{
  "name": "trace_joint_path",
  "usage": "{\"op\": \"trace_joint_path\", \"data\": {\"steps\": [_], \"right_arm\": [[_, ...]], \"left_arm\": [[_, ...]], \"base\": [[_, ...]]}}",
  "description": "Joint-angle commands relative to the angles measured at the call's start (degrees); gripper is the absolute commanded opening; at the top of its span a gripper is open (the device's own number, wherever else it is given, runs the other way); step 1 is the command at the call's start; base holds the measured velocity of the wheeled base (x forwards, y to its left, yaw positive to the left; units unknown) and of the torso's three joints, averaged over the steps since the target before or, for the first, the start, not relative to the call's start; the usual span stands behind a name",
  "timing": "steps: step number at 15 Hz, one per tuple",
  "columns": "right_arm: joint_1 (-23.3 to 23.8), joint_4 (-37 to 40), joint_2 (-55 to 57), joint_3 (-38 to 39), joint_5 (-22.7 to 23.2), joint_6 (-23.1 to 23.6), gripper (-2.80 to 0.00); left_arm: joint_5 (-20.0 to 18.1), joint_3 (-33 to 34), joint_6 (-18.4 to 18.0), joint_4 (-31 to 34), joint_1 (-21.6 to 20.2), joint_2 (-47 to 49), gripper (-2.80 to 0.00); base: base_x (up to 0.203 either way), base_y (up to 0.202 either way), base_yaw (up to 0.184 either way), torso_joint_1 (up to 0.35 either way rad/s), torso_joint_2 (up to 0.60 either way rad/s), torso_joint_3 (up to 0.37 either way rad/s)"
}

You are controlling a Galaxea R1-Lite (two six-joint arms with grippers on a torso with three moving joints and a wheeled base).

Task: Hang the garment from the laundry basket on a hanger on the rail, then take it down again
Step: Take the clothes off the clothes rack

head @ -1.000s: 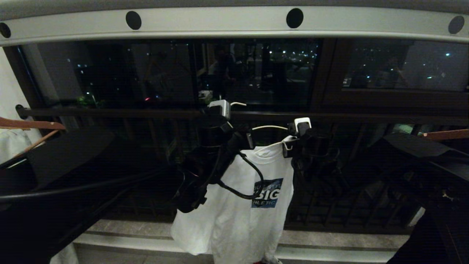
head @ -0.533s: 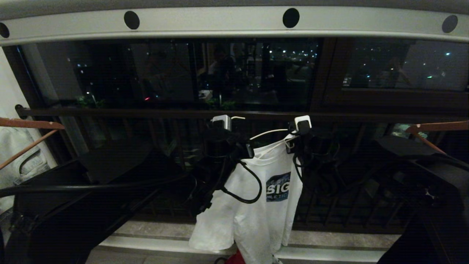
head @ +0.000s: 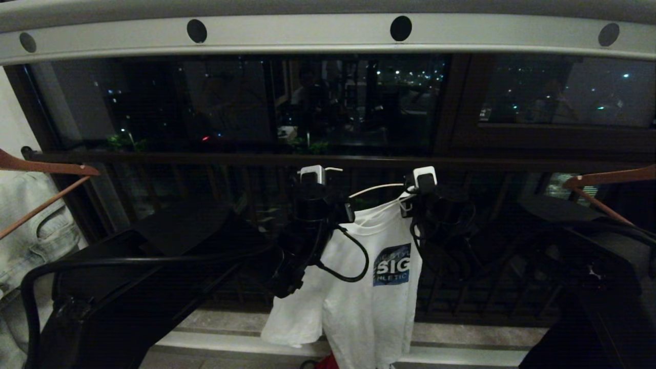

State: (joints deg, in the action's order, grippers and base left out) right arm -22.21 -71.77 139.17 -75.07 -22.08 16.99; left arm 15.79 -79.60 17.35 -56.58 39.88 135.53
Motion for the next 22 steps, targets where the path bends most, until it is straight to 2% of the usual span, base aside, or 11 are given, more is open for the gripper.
{"op": "trace_joint_path", "data": {"steps": [1, 5, 14, 22], "right_arm": [[-6.2, -0.5, 0.1, 0.8, -0.1, 0.1, -2.8], [-5.8, -0.4, 0.2, 0.5, -0.2, 0.2, -2.8], [-0.3, 0.4, -0.7, -2.7, 0.1, 0.1, -2.8], [2.9, 1.5, -1.3, -4.4, 0.5, 0.1, -2.8]], "left_arm": [[0.1, -0.6, 1.8, -0.6, 0.0, 0.0, -2.8], [1.1, -1.8, 4.4, -0.6, -0.4, -1.8, -2.8], [1.7, -1.3, 4.3, -0.5, -1.5, -4.2, -2.8], [2.4, -1.3, 2.4, -0.4, -1.9, -4.4, -2.8]], "base": [[0.0, 0.0, 0.0, 0.0, 0.0, 0.0], [0.0, 0.0, 0.0, 0.0, 0.0, 0.0], [0.0, 0.0, 0.0, 0.0, 0.0, 0.0], [0.0, 0.0, 0.0, 0.0, 0.0, 0.0]]}}
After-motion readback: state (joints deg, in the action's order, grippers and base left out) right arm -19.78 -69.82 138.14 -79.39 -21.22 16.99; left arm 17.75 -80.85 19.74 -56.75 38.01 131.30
